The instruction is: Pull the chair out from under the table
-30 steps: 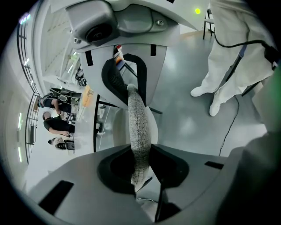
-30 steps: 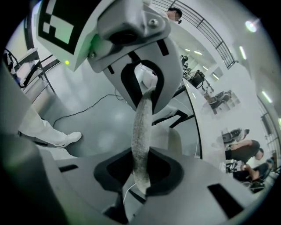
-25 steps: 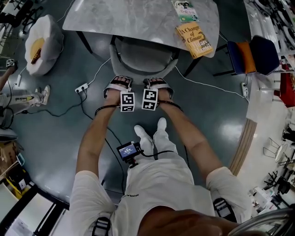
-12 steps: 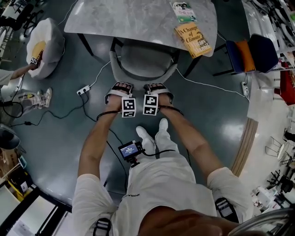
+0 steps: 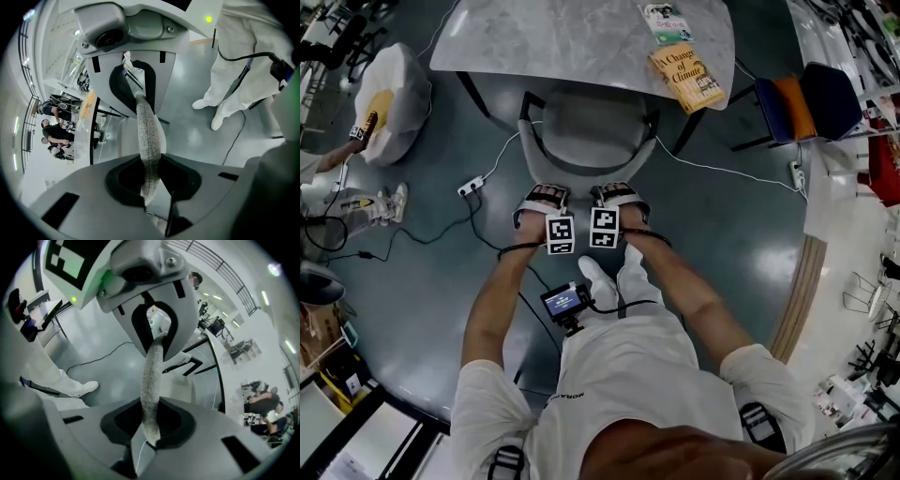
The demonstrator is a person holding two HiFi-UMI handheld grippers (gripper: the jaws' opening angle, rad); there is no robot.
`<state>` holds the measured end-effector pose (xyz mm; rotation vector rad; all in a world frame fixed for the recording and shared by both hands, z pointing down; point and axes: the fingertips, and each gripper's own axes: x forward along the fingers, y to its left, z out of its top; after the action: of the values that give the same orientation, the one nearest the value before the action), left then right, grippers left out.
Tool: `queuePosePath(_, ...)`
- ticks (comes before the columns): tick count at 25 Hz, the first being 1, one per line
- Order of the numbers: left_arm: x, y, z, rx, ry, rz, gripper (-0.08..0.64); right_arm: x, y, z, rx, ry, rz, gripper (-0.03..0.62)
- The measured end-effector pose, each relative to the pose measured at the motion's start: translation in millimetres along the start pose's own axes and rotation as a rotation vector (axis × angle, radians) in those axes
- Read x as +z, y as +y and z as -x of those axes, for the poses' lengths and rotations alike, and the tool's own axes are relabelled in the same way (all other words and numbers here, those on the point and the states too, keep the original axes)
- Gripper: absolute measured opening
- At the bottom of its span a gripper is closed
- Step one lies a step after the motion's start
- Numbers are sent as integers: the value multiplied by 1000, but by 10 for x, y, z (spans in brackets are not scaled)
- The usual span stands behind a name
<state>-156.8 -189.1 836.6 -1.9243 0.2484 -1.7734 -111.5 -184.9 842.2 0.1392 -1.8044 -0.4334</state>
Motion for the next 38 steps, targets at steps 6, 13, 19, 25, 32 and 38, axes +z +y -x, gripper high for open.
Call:
queuePosePath(6, 48, -192, 120, 2, 4, 29, 81, 61, 209, 83, 11, 5, 8, 77)
queuePosePath(13, 119, -348, 201, -5, 4, 22, 81, 76, 389, 147, 22, 9, 5, 77)
queuePosePath(19, 157, -515, 290, -13, 2, 22, 81, 123, 564, 197, 27, 11, -2, 77)
queuePosePath(25, 215, -724, 422, -29, 9, 31, 81, 184, 794, 303, 44, 3, -5, 77)
queuePosePath(32, 260, -1028, 591, -40, 8, 39, 81, 305, 1109, 411, 57, -10, 7, 77)
queuePosePath(38, 325, -1255, 700, -55, 4, 40, 80, 345, 1347, 481, 71, -10, 16, 77)
